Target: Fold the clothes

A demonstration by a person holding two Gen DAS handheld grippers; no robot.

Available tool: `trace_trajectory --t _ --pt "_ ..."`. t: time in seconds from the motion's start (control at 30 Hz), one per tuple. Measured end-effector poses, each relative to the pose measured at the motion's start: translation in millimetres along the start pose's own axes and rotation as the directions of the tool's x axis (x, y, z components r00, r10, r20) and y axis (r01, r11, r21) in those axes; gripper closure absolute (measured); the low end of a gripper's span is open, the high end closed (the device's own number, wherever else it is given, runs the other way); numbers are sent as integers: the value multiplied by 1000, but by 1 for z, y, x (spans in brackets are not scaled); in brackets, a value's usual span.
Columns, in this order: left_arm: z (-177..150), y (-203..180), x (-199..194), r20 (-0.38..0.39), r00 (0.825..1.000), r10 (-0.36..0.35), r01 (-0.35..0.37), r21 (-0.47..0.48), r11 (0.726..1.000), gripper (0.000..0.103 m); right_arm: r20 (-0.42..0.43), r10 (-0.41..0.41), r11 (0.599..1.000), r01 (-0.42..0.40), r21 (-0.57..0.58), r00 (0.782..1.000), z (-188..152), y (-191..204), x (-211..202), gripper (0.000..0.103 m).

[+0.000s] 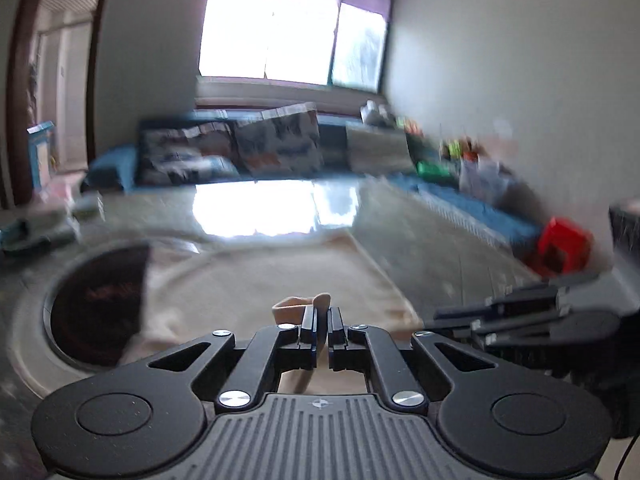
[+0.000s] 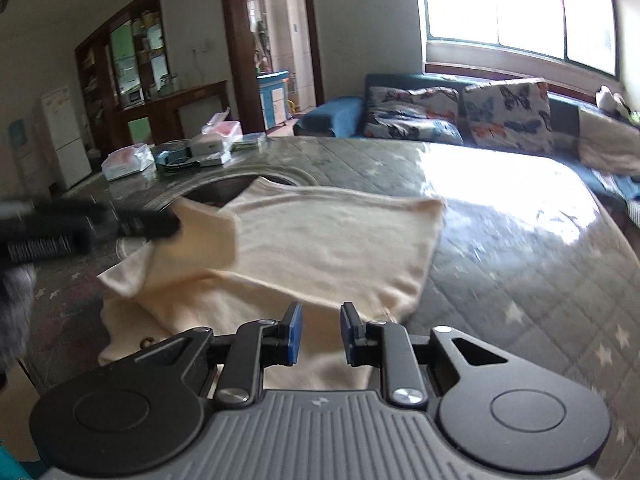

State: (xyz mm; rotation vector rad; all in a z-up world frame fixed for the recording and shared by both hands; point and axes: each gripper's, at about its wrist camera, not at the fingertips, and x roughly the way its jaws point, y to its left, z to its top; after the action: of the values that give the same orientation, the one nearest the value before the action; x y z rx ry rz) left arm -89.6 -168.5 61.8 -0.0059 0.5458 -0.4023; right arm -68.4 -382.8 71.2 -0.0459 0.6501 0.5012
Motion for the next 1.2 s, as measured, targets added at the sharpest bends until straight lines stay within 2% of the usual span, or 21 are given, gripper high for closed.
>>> trace_trajectory --t 0.03,0.13,0.2,0.27,0.33,0.37,0.47,0.73,0.93,1.0,1.07,1.17,1.2 --pt "-4 -5 6 -23 1000 -7 8 11 1000 95 -5 2 1000 -1 12 1000 -3 -3 0 83" --pt "-13 -11 15 -67 998 -7 10 47 999 84 -14 8 999 -8 47 1000 -9 -9 0 83" --pt "-16 -10 12 -70 997 11 -6 70 998 51 -13 10 998 -10 59 1000 -10 -10 2 83" --pt "-17 -6 6 -53 998 33 -29 70 997 44 -16 23 997 -22 77 1000 -10 -8 6 82" --pt "-17 2 -1 -45 998 44 -41 61 997 27 -18 42 995 -40 90 999 -10 -7 10 79" --pt "-17 6 -4 -41 998 49 -47 52 998 13 -21 52 994 -49 94 998 -9 -5 12 72" --pt "-19 17 -20 1 997 79 -79 40 996 0 -32 72 994 -70 85 997 -8 5 21 65" --pt "-29 47 -43 14 987 160 -160 8 987 0 -53 102 992 -98 77 993 -4 30 41 63" --pt "-42 64 -52 -1 977 215 -215 -14 977 0 -84 66 996 -61 64 994 -5 42 56 67" --pt "-46 70 -53 -8 974 228 -228 -25 973 0 -81 49 998 -45 50 995 -5 46 59 73" --pt "-48 75 -53 -16 970 243 -244 -39 969 0 -81 41 998 -37 50 996 -5 48 60 89" --pt "-52 80 -53 -21 966 257 -258 -47 965 0 -76 15 999 -12 36 997 -2 51 58 98" --pt "-53 81 -52 -21 964 264 -265 -40 963 0 -73 11 999 -9 31 997 -2 51 57 98"
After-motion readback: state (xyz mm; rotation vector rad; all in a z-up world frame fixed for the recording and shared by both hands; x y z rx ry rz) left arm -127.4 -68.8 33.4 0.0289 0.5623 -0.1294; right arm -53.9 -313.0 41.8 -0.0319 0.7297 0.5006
